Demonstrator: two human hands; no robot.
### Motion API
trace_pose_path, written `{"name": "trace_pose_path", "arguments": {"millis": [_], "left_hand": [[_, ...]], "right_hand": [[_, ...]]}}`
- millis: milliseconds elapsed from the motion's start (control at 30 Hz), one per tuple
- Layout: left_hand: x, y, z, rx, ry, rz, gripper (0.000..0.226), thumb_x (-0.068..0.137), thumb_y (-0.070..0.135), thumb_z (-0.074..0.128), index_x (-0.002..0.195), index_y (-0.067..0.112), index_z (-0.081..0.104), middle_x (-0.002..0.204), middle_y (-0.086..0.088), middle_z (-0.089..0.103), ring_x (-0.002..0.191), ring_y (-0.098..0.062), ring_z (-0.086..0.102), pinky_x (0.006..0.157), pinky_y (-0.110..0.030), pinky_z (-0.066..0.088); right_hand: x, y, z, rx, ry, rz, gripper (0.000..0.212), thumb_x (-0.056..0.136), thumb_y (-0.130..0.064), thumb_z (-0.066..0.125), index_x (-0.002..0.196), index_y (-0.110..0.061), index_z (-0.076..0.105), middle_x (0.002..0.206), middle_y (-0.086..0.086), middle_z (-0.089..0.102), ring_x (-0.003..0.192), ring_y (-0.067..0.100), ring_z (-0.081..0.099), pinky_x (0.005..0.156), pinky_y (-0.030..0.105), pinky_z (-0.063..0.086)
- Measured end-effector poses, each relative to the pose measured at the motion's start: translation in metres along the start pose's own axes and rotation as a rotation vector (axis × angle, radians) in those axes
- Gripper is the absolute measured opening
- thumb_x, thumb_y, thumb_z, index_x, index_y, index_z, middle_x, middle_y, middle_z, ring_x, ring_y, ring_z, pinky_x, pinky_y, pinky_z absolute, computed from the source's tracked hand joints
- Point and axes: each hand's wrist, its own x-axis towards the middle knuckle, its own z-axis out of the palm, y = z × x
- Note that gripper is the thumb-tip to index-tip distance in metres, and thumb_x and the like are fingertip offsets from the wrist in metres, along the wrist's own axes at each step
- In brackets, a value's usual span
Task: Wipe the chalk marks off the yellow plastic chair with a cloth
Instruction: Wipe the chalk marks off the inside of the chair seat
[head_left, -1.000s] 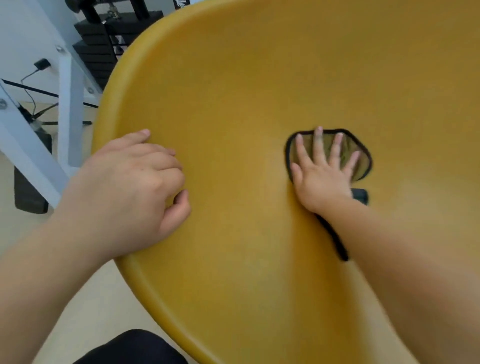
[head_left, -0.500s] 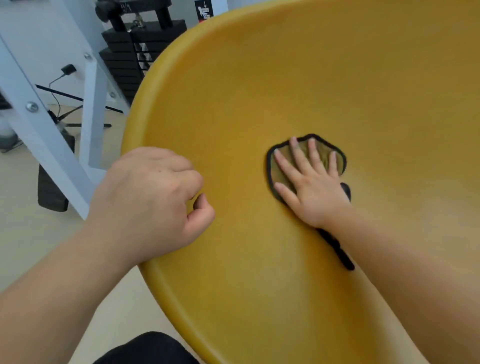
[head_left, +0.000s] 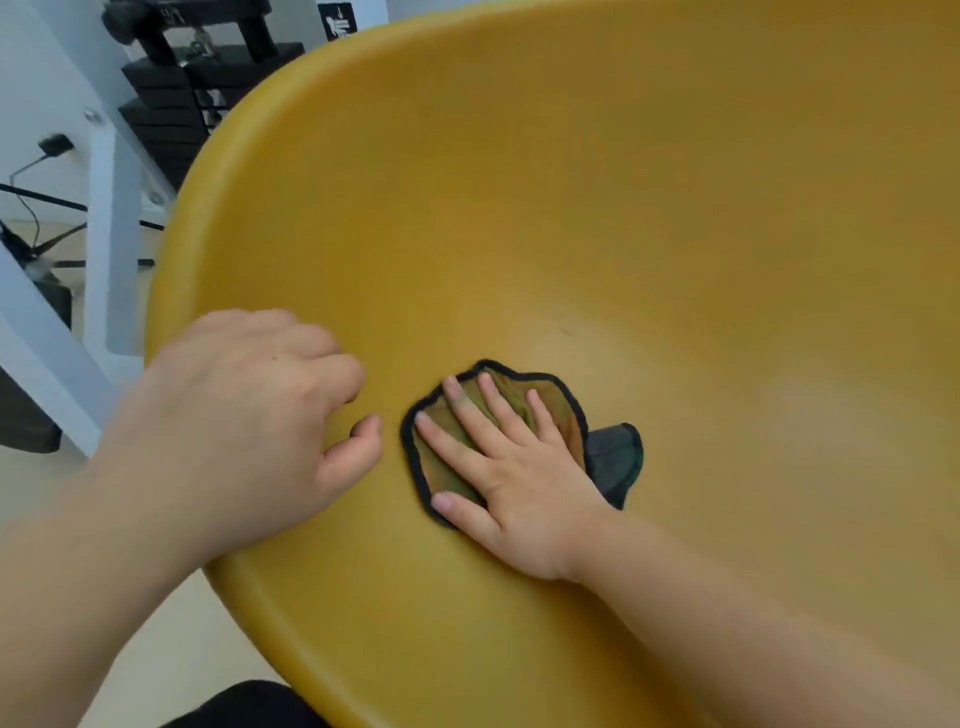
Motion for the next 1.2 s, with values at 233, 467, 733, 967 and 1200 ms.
{"name": "trace_pose_path", "arguments": {"millis": [233, 467, 733, 967, 1200], "left_hand": [[0.015, 0.063, 0.002, 0.016, -0.437, 0.209, 0.062, 0.078, 0.067, 0.024, 0.106, 0.031, 0.065, 0.094, 0.008, 0.061, 0.092, -0.022, 0.059, 0.073, -0.040, 0.049], [0.063, 0.124, 0.004, 0.103, -0.501, 0.377, 0.057, 0.089, 0.066, 0.030, 0.136, 0.036, 0.039, 0.127, 0.008, 0.049, 0.120, -0.018, 0.049, 0.093, -0.036, 0.045], [0.108, 0.195, 0.038, -0.025, -0.574, 0.421, 0.063, 0.091, 0.062, 0.039, 0.146, 0.032, 0.031, 0.147, -0.001, 0.036, 0.127, -0.027, 0.043, 0.101, -0.043, 0.044], [0.140, 0.254, 0.074, -0.069, -0.624, 0.380, 0.114, 0.066, 0.091, 0.045, 0.154, 0.038, -0.006, 0.162, -0.002, -0.019, 0.147, -0.039, 0.003, 0.107, -0.070, 0.022], [0.167, 0.283, 0.089, -0.168, -0.733, 0.269, 0.152, 0.036, 0.084, 0.074, 0.151, 0.041, -0.016, 0.153, 0.000, -0.040, 0.146, -0.040, -0.018, 0.106, -0.068, 0.029]], "right_hand": [[-0.124, 0.179, -0.049, -0.342, -0.087, 0.773, 0.089, 0.073, -0.098, -0.003, 0.147, -0.058, -0.029, 0.163, -0.013, -0.035, 0.152, 0.029, -0.030, 0.116, 0.076, -0.004], [-0.129, 0.100, -0.019, -0.125, -0.217, 0.698, 0.089, 0.077, -0.094, -0.002, 0.153, -0.051, -0.024, 0.164, -0.003, -0.036, 0.149, 0.041, -0.032, 0.114, 0.077, -0.007], [-0.275, 0.040, -0.043, -0.043, -0.556, 0.369, 0.072, 0.094, -0.083, 0.019, 0.148, -0.062, -0.024, 0.159, -0.019, -0.040, 0.144, 0.026, -0.044, 0.112, 0.062, -0.029], [-0.328, 0.196, -0.112, -0.571, -0.426, 0.886, 0.081, 0.079, -0.092, -0.009, 0.150, -0.056, -0.025, 0.167, -0.004, -0.030, 0.149, 0.041, -0.032, 0.113, 0.075, -0.013], [-0.223, 0.252, -0.102, -0.514, -0.023, 1.029, 0.093, 0.079, -0.093, -0.005, 0.157, -0.045, -0.018, 0.166, 0.004, -0.032, 0.148, 0.045, -0.032, 0.110, 0.077, -0.014]]}}
